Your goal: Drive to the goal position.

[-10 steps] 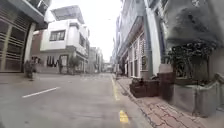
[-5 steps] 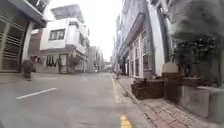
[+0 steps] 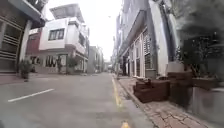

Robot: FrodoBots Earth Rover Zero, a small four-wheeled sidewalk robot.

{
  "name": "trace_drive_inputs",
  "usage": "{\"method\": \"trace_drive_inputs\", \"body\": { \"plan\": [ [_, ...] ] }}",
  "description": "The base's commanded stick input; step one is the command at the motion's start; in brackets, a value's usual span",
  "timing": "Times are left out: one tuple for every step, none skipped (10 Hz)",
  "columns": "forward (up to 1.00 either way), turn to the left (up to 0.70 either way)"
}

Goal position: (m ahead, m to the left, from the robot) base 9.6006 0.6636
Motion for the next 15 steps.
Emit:
{"method": "trace_drive_inputs", "body": {
  "plan": [
    [0.47, 0.01],
    [0.47, 0.01],
    [0.47, 0.01],
    [0.47, 0.01],
    [0.47, 0.01],
    [0.47, 0.01],
    [0.47, 0.01],
    [0.47, 0.01],
    [0.47, 0.01],
    [0.47, 0.01],
    [0.47, 0.01],
    [0.47, 0.01],
    [0.47, 0.01],
    [0.47, 0.01],
    [0.47, 0.01]
  ]
}}
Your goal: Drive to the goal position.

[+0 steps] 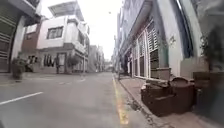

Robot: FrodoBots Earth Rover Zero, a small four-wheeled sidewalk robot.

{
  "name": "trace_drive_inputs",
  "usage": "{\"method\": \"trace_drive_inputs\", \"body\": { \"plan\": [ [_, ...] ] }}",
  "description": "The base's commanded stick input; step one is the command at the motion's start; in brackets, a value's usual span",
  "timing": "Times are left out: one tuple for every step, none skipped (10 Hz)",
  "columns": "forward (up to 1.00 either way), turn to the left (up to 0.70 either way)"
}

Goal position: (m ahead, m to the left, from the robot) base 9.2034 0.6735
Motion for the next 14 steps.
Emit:
{"method": "trace_drive_inputs", "body": {
  "plan": [
    [0.47, 0.01],
    [0.47, 0.01],
    [0.47, 0.01],
    [0.47, 0.01],
    [0.47, 0.01],
    [0.47, 0.01],
    [0.47, 0.01],
    [0.47, 0.01],
    [0.47, 0.01],
    [0.47, 0.01],
    [0.47, 0.01],
    [0.47, 0.01],
    [0.47, 0.01],
    [0.47, 0.01]
  ]
}}
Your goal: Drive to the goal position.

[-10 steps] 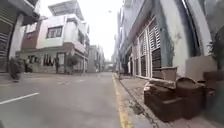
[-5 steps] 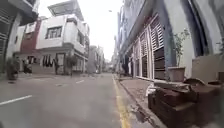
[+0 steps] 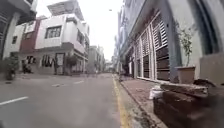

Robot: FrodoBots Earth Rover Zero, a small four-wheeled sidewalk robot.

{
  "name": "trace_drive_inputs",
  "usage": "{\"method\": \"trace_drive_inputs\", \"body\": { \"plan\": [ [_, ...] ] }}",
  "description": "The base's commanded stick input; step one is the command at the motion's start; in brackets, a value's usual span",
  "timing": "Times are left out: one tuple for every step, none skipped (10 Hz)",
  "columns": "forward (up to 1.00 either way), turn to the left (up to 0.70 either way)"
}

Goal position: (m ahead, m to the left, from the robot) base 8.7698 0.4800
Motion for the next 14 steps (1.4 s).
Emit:
{"method": "trace_drive_inputs", "body": {
  "plan": [
    [0.47, 0.01],
    [0.47, 0.01],
    [0.47, 0.01],
    [0.47, 0.01],
    [0.47, 0.01],
    [0.47, 0.01],
    [0.47, 0.01],
    [0.47, 0.01],
    [0.47, 0.11],
    [0.47, 0.27],
    [0.47, 0.20],
    [0.47, 0.01],
    [0.47, 0.01],
    [0.47, 0.01]
  ]
}}
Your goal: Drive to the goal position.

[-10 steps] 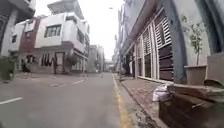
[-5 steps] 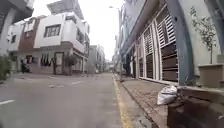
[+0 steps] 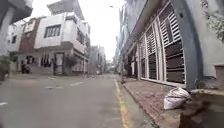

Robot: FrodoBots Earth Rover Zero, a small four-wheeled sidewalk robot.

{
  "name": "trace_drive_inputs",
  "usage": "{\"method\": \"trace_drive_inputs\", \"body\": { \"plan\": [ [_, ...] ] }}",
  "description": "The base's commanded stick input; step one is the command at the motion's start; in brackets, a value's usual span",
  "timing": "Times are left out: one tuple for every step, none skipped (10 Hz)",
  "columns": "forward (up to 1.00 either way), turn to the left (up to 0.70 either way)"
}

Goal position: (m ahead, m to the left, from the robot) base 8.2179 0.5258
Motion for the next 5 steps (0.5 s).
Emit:
{"method": "trace_drive_inputs", "body": {
  "plan": [
    [0.47, 0.01],
    [0.47, 0.01],
    [0.47, 0.01],
    [0.47, 0.01],
    [0.47, 0.01]
  ]
}}
